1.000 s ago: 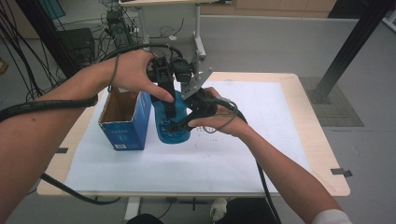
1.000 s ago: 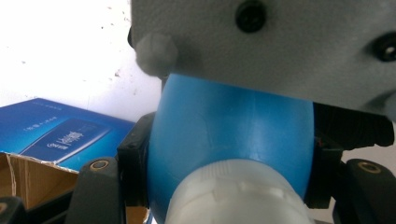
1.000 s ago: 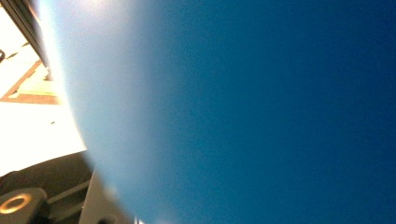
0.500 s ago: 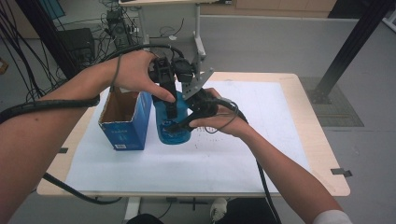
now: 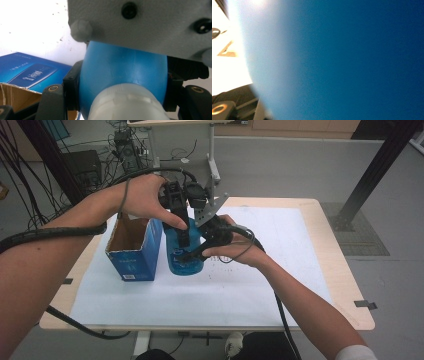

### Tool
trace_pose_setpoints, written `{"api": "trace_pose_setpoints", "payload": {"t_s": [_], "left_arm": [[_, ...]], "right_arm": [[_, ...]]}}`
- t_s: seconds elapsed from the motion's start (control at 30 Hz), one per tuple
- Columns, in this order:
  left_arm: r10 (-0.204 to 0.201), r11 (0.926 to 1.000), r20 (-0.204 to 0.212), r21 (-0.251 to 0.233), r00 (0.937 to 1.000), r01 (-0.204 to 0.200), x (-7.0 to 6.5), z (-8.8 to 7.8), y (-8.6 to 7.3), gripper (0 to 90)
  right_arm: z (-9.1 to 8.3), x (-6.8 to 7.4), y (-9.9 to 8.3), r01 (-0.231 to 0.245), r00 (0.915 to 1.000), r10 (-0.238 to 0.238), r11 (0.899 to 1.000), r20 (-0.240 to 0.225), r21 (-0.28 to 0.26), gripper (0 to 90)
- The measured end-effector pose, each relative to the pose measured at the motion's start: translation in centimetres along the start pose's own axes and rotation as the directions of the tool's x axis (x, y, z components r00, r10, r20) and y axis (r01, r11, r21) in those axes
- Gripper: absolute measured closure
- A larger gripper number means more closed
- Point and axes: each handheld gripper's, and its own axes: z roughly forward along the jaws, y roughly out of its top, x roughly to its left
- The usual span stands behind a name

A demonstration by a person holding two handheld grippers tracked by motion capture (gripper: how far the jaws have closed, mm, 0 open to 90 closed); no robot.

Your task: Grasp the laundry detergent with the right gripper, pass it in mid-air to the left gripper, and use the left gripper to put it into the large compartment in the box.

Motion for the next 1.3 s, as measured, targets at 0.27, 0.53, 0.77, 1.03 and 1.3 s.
{"api": "trace_pose_setpoints", "payload": {"t_s": [0.27,0.53,0.77,1.03,1.3], "left_arm": [[-0.001,1.0,-0.002,0.0,1.0,0.001,0.06,-0.04,0.01,36.2],[-0.001,1.0,-0.004,-0.002,1.0,0.001,0.14,-0.07,0.06,36.2],[-0.002,1.0,-0.007,-0.003,1.0,0.002,0.14,-0.02,0.06,36.3],[0.002,1.0,-0.009,-0.007,1.0,-0.002,0.12,-0.07,0.0,36.3],[-0.005,1.0,-0.008,-0.005,1.0,0.005,0.05,-0.12,-0.17,36.3]], "right_arm": [[0.02,-0.09,0.01,0.0,1.0,0.0,1.0,-0.001,0.001,43.0],[-0.04,-0.2,-0.01,-0.001,1.0,0.001,1.0,0.002,-0.001,42.9],[-0.04,-0.28,-0.05,0.002,1.0,-0.002,1.0,0.003,0.0,42.9],[-0.03,-0.26,-0.05,0.003,1.0,-0.003,1.0,0.004,-0.002,42.7],[0.06,-0.2,-0.03,0.006,1.0,-0.006,1.0,0.005,-0.005,42.6]]}}
